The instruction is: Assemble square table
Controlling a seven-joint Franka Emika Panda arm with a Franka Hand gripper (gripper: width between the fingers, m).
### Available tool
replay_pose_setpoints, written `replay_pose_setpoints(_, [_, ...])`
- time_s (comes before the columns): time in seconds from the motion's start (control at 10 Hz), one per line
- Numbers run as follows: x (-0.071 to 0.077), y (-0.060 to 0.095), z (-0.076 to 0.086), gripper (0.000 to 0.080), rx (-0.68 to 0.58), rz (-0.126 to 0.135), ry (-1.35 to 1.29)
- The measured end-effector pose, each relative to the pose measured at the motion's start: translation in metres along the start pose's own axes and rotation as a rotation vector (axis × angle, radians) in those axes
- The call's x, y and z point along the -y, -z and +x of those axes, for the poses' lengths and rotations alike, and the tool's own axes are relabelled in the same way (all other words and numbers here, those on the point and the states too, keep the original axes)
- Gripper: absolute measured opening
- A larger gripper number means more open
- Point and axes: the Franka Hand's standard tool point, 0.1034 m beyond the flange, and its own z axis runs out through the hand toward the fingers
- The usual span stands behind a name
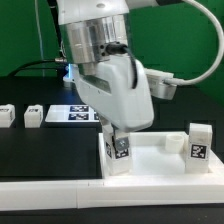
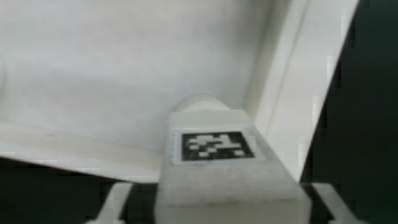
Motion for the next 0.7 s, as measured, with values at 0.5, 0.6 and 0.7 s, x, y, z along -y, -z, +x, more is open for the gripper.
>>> replay_pose_setpoints(0.5, [-0.0008,-0.0016,-0.0045,0.0502,-0.016,-0.028,0.421])
replay_pose_setpoints(0.6, [-0.0013,-0.0004,-0.0033,0.0618,-0.010,-0.030,0.559])
replay_pose_setpoints(0.7, [-0.0011,0.0016,-0.0004,0.0640,-0.023,-0.020,0.610])
